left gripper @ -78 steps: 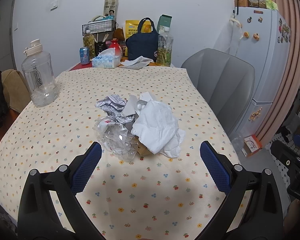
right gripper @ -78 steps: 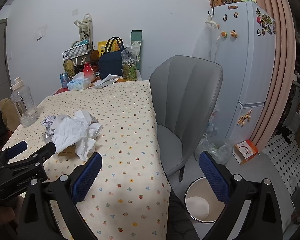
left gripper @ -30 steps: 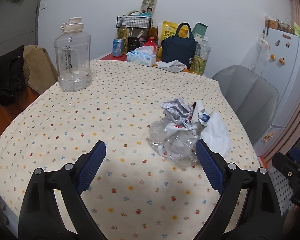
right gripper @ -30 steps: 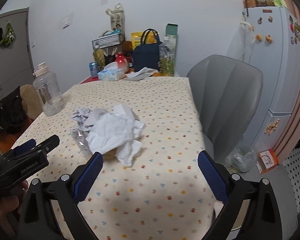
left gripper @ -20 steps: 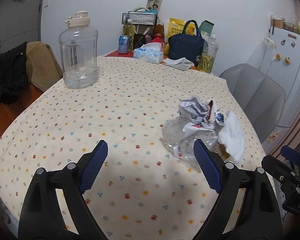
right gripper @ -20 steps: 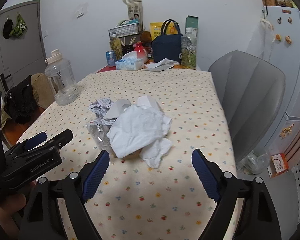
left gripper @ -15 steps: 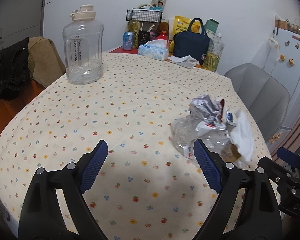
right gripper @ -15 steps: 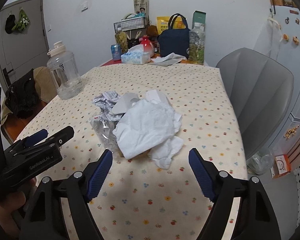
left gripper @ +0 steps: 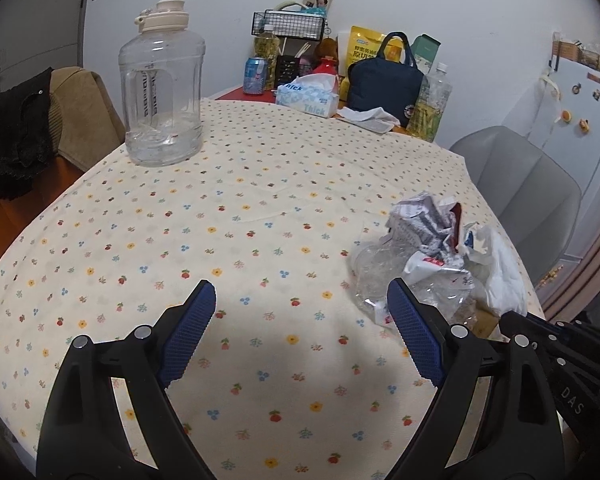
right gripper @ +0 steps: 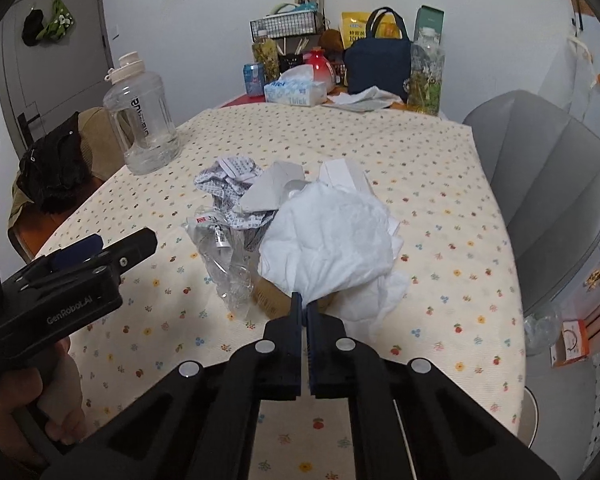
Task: Collect trash
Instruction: 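Move the left gripper toward the crumpled plastic bottle in the pile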
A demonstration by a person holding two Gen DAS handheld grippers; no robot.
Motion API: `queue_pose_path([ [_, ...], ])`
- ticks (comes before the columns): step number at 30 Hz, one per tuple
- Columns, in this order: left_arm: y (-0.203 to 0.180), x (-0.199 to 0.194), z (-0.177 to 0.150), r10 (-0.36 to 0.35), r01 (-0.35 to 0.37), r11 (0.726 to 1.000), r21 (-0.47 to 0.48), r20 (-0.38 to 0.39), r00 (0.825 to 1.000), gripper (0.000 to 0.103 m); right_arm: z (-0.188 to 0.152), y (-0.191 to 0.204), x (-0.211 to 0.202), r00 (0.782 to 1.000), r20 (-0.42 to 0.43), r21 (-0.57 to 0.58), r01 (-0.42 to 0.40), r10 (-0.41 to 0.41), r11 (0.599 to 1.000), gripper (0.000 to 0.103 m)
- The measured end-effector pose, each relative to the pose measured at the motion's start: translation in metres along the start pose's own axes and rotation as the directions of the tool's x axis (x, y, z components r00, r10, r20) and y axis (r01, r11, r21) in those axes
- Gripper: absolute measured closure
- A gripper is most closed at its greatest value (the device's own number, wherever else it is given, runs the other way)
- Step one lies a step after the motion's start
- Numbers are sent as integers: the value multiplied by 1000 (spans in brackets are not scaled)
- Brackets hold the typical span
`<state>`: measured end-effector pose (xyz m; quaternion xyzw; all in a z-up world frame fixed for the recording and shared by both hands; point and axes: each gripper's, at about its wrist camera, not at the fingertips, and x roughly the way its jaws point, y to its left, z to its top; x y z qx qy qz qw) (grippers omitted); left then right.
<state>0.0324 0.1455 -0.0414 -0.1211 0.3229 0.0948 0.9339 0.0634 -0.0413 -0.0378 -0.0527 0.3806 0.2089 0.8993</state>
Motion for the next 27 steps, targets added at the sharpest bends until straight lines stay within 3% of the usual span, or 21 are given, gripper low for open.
queue_pose_path([
  [14, -51, 3, 4, -105, 106, 993, 48, -5, 994, 16, -1, -32, -40, 997, 66, 53, 39, -42, 998, 100],
  [22, -68, 23, -4, -90, 92, 994, 57, -43, 995, 16, -8, -51, -50, 995, 77, 87, 62, -69, 994, 100],
  [27, -66, 28, -5, -93, 95, 995, 42, -60, 994, 37, -10, -56, -52, 994, 76, 100, 68, -76, 993, 100],
])
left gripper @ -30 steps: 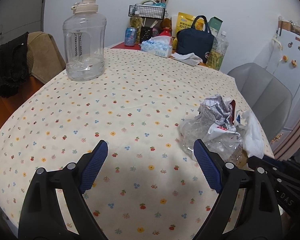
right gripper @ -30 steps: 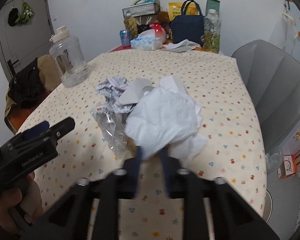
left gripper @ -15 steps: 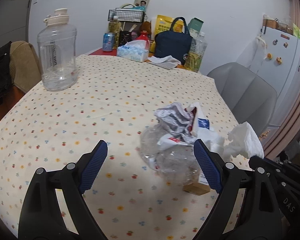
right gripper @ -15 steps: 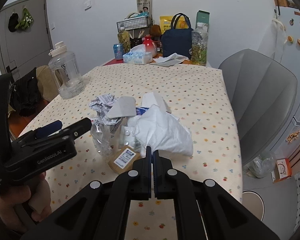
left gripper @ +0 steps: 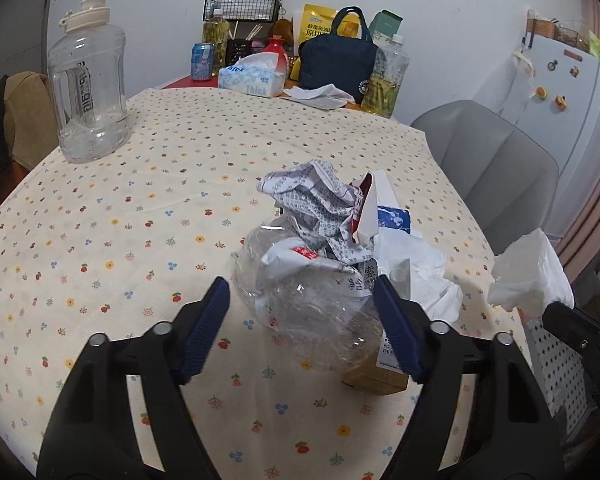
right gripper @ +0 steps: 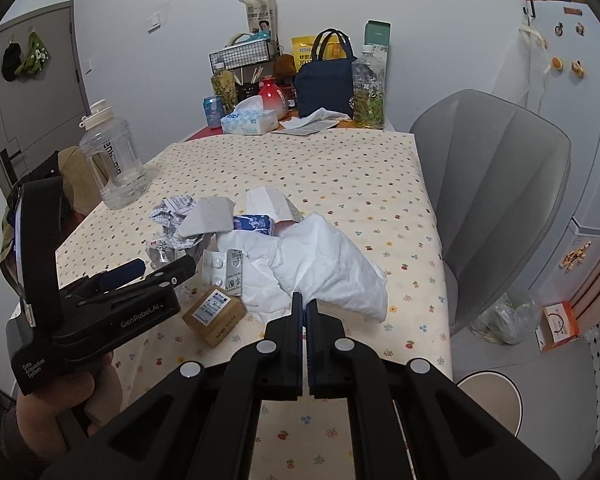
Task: Collect trash
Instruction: 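Move the left gripper toward the crumpled plastic bottle in the pile, then close the left gripper on the crumpled plastic bottle and lift it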
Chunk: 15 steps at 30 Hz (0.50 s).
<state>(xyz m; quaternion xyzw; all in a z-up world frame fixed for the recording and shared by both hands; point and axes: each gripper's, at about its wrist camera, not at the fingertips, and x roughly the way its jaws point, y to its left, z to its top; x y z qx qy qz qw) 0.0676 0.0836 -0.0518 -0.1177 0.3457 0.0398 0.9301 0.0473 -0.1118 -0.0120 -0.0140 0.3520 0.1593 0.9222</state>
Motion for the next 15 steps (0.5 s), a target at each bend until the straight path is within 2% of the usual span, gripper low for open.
queue_pose_path([
  [1, 2, -2, 0, -4, 4, 1000, -6, 3, 1000, 41, 0, 0, 0, 1000, 1, 1, 0, 0, 1000, 100],
  [3, 7, -6, -2, -2, 2, 1000, -21, 10, 1000, 60, -1, 1, 0, 1000, 1, 2, -3, 3, 1000, 100],
  [4, 8, -8, -1, -1, 1, 1000, -26, 11, 1000, 65, -2, 2, 0, 1000, 1, 2, -6, 6, 1000, 100],
  [5, 11, -10, -1, 11, -11, 999, -32, 9, 1000, 76, -2, 3, 0, 1000, 1, 1, -10, 10, 1000, 100],
  [6, 13, -11, -1, 25, -25, 999, -36, 9, 1000, 79, -2, 5, 0, 1000, 3, -1, -13, 13, 1000, 100],
  [15, 39, -43, 6, 112, -104, 991, -88, 93, 989, 80, -2, 11, -8, 999, 22, -9, -32, 32, 999, 100],
])
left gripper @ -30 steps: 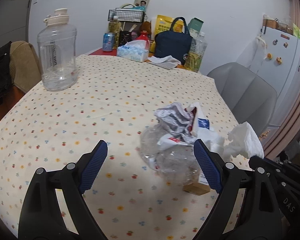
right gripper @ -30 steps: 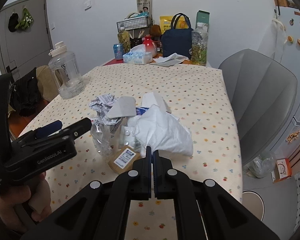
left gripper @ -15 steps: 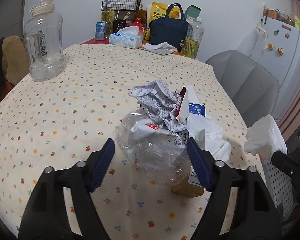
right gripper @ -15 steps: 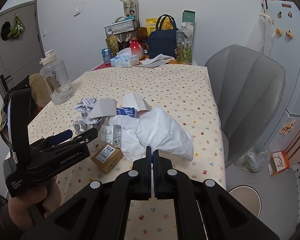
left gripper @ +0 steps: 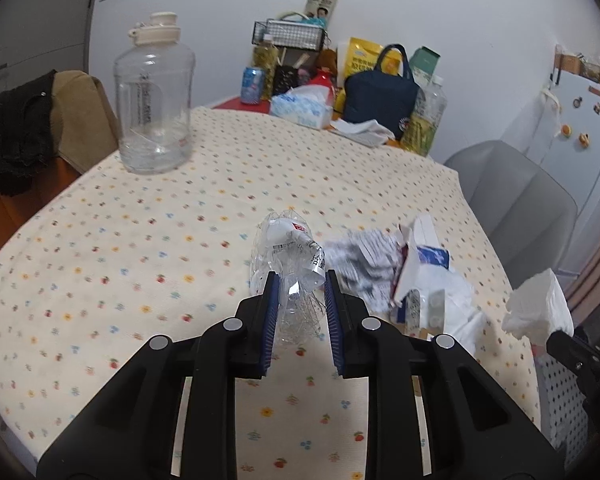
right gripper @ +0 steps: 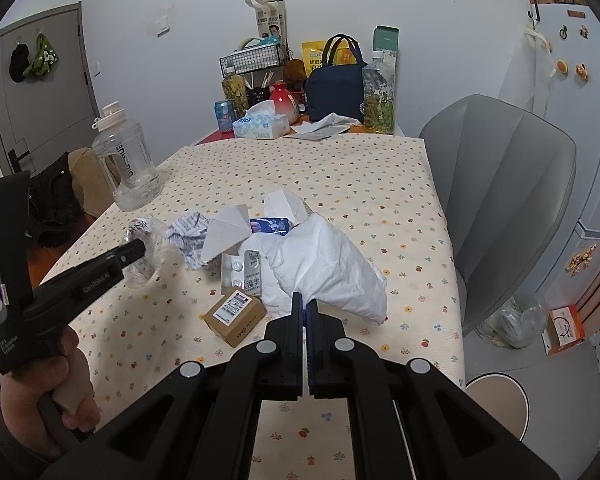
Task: Collect trash
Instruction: 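Close the left gripper on the crumpled plastic bottle and lift it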
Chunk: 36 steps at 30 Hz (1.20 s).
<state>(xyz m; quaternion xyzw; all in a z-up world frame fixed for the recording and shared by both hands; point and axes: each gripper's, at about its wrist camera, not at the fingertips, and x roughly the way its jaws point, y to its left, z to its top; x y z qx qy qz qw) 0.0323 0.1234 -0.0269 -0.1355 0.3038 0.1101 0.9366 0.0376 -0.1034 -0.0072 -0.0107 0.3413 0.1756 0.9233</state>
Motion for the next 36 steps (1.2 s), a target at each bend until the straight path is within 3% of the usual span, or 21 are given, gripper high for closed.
queue_pose_path([
  [6, 1, -18, 9, 4, -4, 1000, -5, 45, 999, 80, 1, 3, -10, 1000, 21, -7, -2, 2, 1000, 100],
  [14, -29, -35, 12, -33, 29, 998, 49, 84, 996, 81, 3, -8, -26, 999, 48, 7, 14, -15, 1000, 100],
  [26, -76, -68, 31, -58, 34, 992, 118, 212, 976, 81, 3, -34, -43, 996, 80, 51, 33, -37, 998, 100],
  [36, -134, -56, 25, -146, 115, 975, 192, 160, 976, 81, -3, -74, -61, 991, 94, 106, 82, -92, 991, 100],
])
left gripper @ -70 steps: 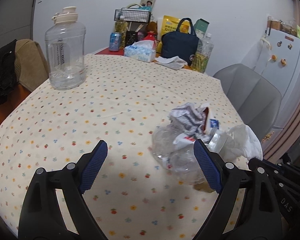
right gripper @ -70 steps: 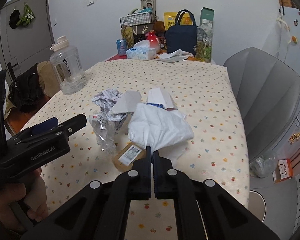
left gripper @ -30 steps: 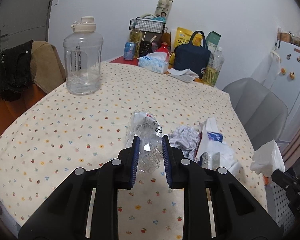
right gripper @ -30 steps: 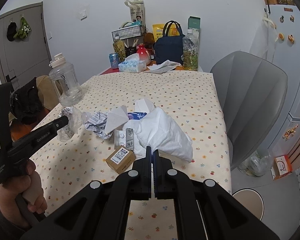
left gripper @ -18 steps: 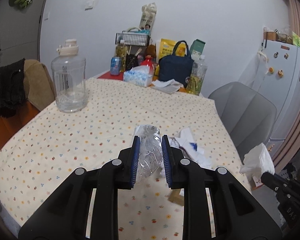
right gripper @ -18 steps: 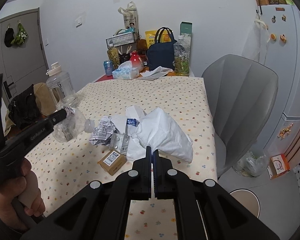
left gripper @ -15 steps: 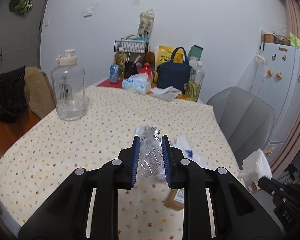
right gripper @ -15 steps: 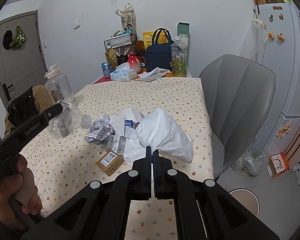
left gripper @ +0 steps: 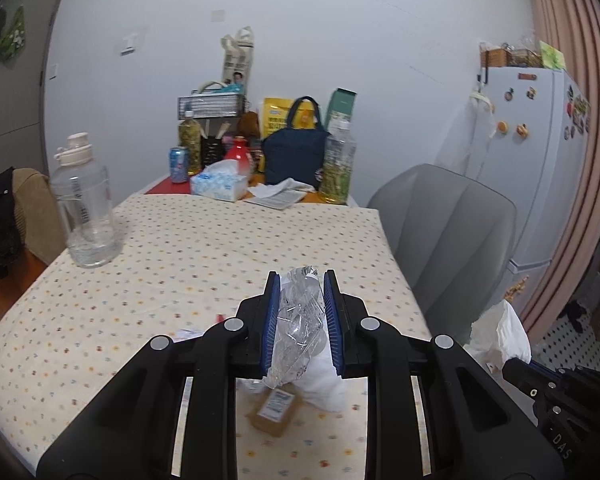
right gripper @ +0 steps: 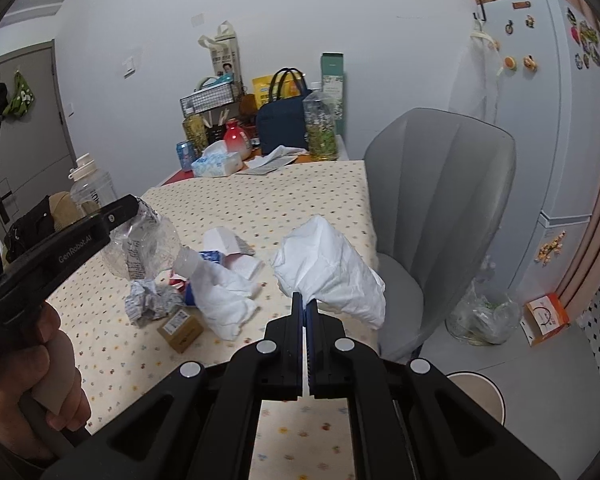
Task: Collect trash
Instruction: 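Close the left gripper on the crumpled plastic bottle and lift it, then carry the bottle with the left gripper over the bin and release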
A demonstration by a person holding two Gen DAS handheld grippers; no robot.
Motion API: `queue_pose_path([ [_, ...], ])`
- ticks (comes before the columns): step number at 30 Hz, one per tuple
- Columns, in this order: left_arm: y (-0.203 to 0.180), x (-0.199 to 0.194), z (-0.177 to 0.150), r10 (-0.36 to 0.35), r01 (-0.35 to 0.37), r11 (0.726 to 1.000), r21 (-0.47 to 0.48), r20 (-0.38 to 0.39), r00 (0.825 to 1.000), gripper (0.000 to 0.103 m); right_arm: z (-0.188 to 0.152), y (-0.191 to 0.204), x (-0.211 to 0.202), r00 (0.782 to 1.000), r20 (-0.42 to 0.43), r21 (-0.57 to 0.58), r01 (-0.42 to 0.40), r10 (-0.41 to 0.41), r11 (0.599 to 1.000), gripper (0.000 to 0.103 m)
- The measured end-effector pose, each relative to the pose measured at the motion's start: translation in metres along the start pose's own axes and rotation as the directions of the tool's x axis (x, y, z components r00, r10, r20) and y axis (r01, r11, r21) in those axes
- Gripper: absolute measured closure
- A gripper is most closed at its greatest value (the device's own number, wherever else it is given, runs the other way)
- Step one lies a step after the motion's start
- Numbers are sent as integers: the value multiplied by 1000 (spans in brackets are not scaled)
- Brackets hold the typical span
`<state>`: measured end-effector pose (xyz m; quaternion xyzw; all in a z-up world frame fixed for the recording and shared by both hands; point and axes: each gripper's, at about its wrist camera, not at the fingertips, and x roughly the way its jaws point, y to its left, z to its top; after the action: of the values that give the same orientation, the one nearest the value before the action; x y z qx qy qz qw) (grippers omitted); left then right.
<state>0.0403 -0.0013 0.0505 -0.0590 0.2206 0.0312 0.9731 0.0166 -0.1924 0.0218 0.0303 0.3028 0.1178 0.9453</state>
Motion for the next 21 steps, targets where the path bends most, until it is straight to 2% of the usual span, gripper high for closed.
queue_pose_path([
  [12, -94, 15, -1, -139, 142, 983, 112, -38, 990, 81, -5, -78, -15, 996, 14, 109, 83, -85, 991, 100],
  [21, -171, 47, -21, -218, 241, 952, 188, -137, 966, 81, -17, -140, -19, 989, -7, 203, 148, -150, 968, 100],
])
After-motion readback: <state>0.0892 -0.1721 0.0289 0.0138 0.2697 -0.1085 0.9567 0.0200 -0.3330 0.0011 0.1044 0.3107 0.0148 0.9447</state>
